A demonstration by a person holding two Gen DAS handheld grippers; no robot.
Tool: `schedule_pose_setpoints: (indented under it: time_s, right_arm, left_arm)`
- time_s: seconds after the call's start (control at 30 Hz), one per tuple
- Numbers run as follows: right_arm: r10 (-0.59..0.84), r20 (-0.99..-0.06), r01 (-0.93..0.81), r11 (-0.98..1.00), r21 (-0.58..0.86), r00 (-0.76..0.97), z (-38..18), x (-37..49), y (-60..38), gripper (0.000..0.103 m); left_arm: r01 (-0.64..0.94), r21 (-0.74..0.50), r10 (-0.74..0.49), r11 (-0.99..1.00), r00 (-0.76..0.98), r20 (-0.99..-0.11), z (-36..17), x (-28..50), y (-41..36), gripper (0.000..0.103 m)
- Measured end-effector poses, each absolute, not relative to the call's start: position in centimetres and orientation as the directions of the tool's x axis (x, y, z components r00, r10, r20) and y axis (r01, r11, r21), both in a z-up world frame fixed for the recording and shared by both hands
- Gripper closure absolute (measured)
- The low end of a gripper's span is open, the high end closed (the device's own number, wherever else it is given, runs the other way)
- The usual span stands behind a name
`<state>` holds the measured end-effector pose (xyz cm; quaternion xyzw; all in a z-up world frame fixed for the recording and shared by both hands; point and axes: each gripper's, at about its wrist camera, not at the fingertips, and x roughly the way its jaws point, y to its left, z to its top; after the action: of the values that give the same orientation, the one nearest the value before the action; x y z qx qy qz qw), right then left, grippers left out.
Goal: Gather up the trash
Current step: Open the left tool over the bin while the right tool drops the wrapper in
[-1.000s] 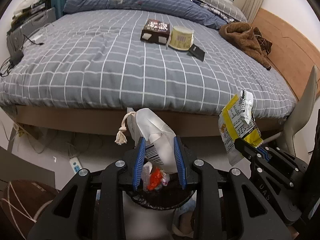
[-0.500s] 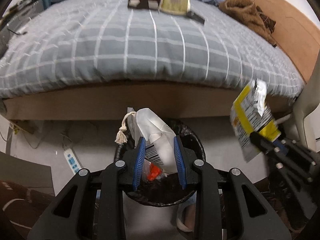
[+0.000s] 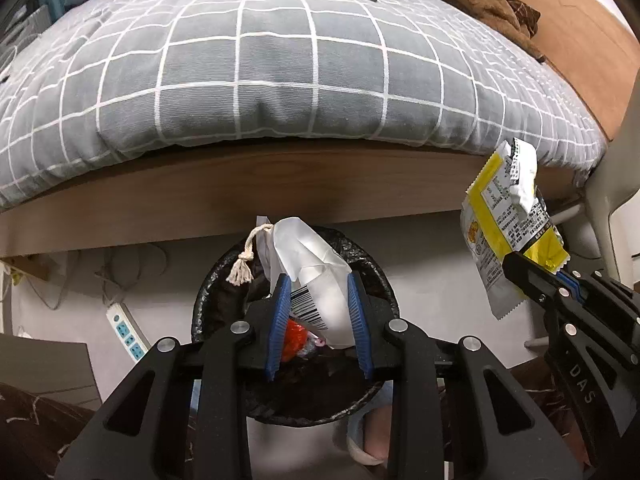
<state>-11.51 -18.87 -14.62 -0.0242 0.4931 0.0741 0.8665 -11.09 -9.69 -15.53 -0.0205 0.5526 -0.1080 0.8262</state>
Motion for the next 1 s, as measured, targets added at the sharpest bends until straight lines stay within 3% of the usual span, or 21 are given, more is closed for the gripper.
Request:
schedule_pose_setpoints:
  time_s: [0.1, 0.27, 0.6, 0.87, 1.0]
  right_arm:
    - [0.106, -0.861, -0.157, 0.987, 0.031, 0.497, -14.9, -11.5, -18.6, 0.098]
    - [0.114, -0.87, -0.168, 0.985, 0.037, 0.479, -15.6, -11.5, -17.9, 0.098]
    - [0.144, -0.896, -0.213, 0.975, 0.057, 0.42, -16.9, -11.6, -14.4, 0.098]
    - [0.167, -0.901, -0.26, 0.964, 0.064, 0.399, -17.3, -11.6, -11.5, 0.098]
    - [0.173, -0.901, -0.277, 0.959, 0.062, 0.398, -17.0, -11.4, -10.1, 0.098]
  left_arm:
    - [0.141, -0.154, -0.197, 0.978, 0.369, -0.908, -15.7, -11.0, -9.5, 0.069]
    - [0.121, -0.12, -0.158, 0.985, 0.394, -0.905, -15.7, -11.2, -8.1, 0.044]
    - [0.023, -0.096, -0.097, 0.995, 0.408, -0.908, -15.9, -12.0, -2.4, 0.029]
    - [-0.035, -0.086, -0.061, 0.996, 0.454, -0.889, -14.9, -13.0, 1.2, 0.007]
    - [-0.056, -0.063, -0.031, 0.996, 0.458, -0.889, -14.8, -13.2, 2.5, 0.006]
